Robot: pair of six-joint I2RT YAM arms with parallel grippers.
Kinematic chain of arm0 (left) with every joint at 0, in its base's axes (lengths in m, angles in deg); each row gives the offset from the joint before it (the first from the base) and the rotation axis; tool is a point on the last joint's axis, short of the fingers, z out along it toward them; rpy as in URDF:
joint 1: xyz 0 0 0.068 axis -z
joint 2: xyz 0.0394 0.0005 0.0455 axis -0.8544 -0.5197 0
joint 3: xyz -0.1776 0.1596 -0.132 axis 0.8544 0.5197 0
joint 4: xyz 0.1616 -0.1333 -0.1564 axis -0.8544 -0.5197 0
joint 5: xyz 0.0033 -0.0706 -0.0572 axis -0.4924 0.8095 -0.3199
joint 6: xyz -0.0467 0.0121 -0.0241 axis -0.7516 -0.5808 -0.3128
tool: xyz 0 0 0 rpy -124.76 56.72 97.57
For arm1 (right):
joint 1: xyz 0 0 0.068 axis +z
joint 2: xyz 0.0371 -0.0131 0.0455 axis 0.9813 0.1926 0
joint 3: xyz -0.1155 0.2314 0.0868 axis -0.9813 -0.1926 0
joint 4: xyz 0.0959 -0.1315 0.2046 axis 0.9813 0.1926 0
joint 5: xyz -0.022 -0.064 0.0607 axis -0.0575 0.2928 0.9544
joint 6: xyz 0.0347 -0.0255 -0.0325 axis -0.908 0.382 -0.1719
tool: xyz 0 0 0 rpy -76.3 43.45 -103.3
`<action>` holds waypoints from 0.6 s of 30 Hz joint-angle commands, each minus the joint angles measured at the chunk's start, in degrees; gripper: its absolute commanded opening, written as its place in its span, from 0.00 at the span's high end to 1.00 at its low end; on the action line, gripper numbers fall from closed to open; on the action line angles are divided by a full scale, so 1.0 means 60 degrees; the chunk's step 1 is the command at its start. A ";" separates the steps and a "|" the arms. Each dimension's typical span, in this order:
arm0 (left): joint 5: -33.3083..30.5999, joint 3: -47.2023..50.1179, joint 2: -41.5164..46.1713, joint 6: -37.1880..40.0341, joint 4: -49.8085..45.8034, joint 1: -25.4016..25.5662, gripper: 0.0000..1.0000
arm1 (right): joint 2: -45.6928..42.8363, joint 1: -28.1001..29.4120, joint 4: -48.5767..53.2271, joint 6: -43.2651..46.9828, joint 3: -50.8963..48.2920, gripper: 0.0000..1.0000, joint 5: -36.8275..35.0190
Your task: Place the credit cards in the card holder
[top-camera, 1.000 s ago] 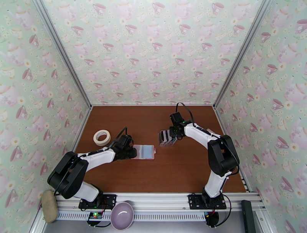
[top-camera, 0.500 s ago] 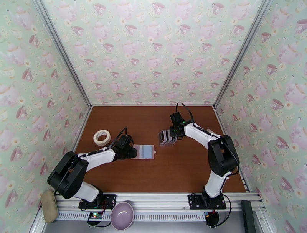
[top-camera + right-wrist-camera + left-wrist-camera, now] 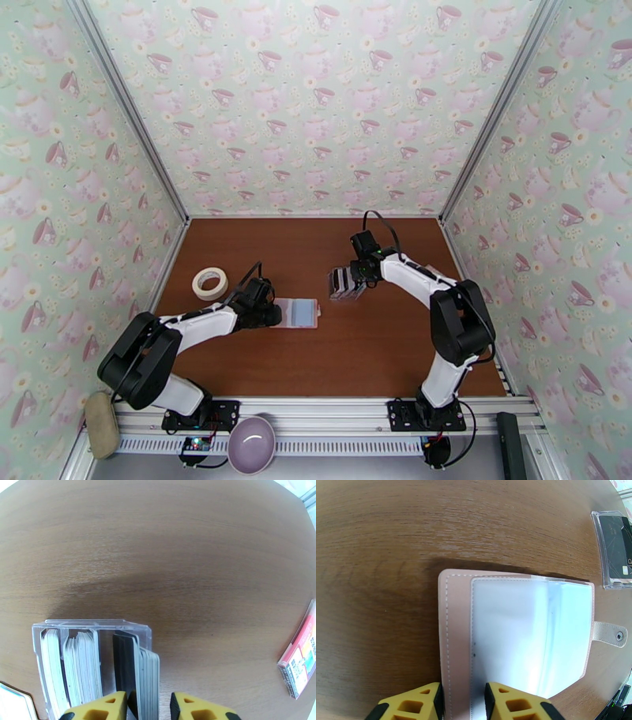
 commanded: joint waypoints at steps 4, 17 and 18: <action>0.0090 -0.0132 0.0047 0.0005 -0.0172 -0.0004 0.66 | -0.0339 -0.0058 0.0308 0.0099 0.0228 0.66 -0.0318; 0.0112 -0.0131 0.0043 -0.0017 -0.0177 -0.0004 0.65 | -0.0732 -0.0051 0.0074 0.0020 0.0014 0.73 0.0012; 0.0117 -0.0132 0.0046 -0.0025 -0.0175 -0.0006 0.65 | -0.0711 -0.0050 0.0136 0.0027 0.0045 0.72 0.0001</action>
